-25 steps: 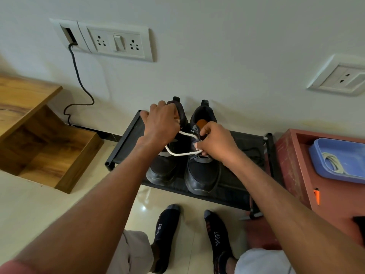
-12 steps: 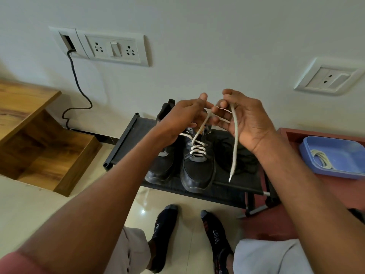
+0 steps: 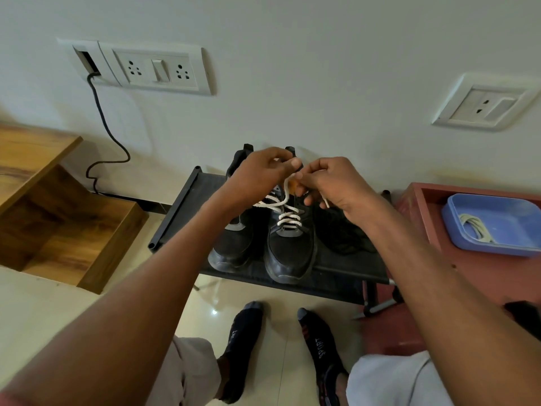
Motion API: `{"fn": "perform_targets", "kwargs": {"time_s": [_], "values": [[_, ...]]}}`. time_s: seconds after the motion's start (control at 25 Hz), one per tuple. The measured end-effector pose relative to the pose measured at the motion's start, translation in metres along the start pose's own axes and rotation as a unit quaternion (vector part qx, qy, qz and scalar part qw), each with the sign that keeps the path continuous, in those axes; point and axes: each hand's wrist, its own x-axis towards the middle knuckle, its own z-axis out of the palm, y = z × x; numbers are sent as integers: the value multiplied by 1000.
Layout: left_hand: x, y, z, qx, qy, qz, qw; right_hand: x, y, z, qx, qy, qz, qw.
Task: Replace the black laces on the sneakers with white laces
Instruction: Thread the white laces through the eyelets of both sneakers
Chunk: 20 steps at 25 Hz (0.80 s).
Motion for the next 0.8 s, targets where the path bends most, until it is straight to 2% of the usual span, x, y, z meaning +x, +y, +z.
{"fn": "perform_targets", "kwargs": {"time_s": [0.04, 0.12, 0.2, 0.32, 0.36, 0.44, 0.52, 0.64, 0.8], "values": [[-1, 2, 1, -29, -38, -7, 999, 1, 0, 1, 18, 8, -5, 1000], [-3, -1, -2, -9, -80, -21, 997, 4, 3, -3, 30, 44, 0, 999], [1, -15, -8, 54, -74, -39, 995, 8, 8, -5, 14, 61, 9, 998], [5, -25, -6, 194, -66, -19, 979, 9, 12, -1, -47, 77, -6, 996], [5, -23, -2, 190, -51, -7, 980, 9, 13, 2, -57, 77, -15, 995], [4, -16, 3, 67, -45, 3, 997, 9, 12, 7, -49, 76, -24, 996], [6, -13, 6, -25, -48, -10, 998, 10, 12, 7, -8, 63, -5, 998], [8, -14, 5, -45, -46, -39, 997, 10, 10, 10, 26, 31, 5, 999], [7, -18, 6, -47, -43, -80, 995, 17, 15, 18, 22, 52, -23, 998]]}}
